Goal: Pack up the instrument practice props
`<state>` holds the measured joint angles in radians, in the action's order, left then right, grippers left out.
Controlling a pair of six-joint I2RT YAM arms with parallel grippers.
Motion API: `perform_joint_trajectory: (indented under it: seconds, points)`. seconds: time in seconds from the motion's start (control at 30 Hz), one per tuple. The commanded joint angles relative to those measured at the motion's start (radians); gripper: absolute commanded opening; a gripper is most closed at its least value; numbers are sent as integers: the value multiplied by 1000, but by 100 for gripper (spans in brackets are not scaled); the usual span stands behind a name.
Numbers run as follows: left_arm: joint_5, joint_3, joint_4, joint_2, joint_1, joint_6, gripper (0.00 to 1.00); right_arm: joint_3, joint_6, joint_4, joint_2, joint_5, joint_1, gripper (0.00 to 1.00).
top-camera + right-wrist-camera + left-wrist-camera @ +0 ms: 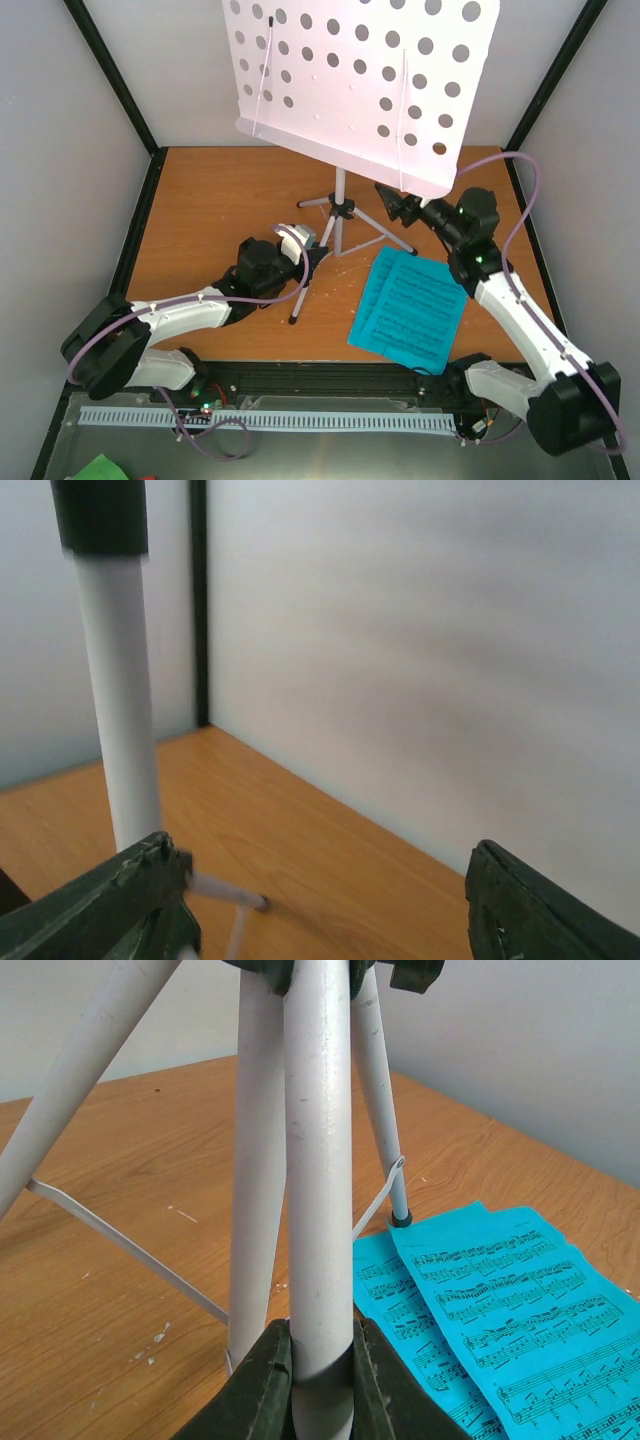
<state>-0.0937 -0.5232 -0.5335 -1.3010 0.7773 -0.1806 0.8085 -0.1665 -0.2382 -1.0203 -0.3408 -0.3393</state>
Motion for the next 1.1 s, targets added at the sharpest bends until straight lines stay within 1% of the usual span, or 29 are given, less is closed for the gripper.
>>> perform_joint_trajectory:
  seconds: [0.0, 0.1, 0.2, 0.47, 0.67, 0.8, 0.93, 0.97, 1.07]
  points:
    - [-31, 13, -15, -17, 8, 26, 2, 134, 327, -184, -116, -382, 57, 77]
    - [-31, 14, -14, -13, 8, 26, 2, 221, 418, -255, -203, -489, 58, 78]
    - [-30, 14, -14, -11, 8, 28, 2, 290, 445, -278, -270, -551, 56, 78]
    - [-39, 12, -15, -15, 8, 27, 2, 439, 396, -185, -369, -631, 9, 74]
    - [-35, 11, -13, -15, 8, 29, 2, 527, 369, -117, -434, -685, -18, 61]
    - [-35, 11, -14, -16, 8, 29, 2, 572, 320, -36, -458, -690, -29, 48]
    - [-33, 11, -14, -15, 8, 29, 2, 586, 312, -14, -471, -706, -32, 35]
    - [-34, 12, -15, -14, 8, 29, 2, 588, 308, -8, -472, -706, -33, 33]
    - [-32, 12, -20, -18, 7, 30, 0, 616, 265, 58, -485, -700, -38, 34]
